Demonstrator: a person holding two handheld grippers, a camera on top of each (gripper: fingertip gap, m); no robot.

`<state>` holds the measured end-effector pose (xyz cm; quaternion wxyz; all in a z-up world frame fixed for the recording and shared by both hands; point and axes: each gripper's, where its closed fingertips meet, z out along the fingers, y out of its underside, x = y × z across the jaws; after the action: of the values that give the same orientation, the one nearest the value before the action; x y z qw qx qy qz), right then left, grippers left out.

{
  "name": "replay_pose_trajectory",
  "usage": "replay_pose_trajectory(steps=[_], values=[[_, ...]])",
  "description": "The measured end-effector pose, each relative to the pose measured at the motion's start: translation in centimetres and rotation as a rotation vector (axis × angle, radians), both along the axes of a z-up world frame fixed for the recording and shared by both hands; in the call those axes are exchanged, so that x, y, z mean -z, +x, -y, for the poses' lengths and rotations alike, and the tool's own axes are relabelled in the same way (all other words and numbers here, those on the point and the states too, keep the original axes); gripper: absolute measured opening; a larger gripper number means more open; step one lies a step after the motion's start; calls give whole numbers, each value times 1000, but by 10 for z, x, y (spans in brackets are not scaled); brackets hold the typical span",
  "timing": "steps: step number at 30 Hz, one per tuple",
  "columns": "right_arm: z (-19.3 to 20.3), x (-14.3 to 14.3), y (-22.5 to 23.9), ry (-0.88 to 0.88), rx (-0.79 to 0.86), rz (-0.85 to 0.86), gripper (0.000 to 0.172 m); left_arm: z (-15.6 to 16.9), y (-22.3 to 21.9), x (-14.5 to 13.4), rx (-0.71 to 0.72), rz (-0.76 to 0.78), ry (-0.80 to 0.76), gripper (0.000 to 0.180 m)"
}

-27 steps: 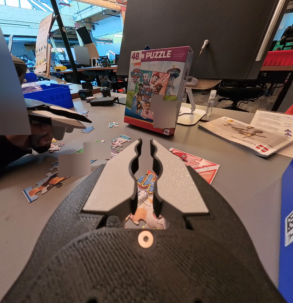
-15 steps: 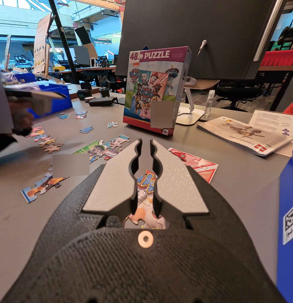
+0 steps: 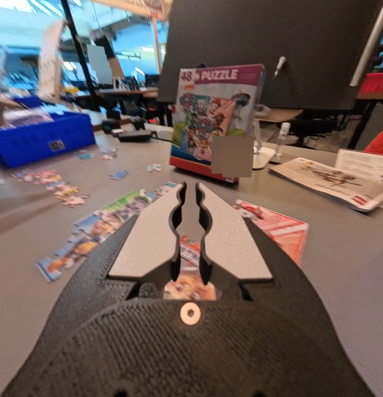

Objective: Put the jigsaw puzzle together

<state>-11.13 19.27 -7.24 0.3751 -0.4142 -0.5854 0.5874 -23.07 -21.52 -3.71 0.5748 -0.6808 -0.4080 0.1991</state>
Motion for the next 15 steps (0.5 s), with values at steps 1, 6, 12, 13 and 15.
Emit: replay_pose_trajectory(steps=[1,6,12,13,15], values=[[16,-3,1,-34,-44,-11,7,8,1,-1,-25,-2,-11,40],[108,1,-4,-7,-244,62,12,60,9,-6,-139,27,-68,46],[216,-26,-16,100,-467,33,15,115,15,-2,-294,54,-214,44],[231,-37,-20,111,-498,8,15,121,14,1,-309,60,-231,43],[260,-56,-28,128,-549,-43,15,127,13,7,-316,77,-249,43]])
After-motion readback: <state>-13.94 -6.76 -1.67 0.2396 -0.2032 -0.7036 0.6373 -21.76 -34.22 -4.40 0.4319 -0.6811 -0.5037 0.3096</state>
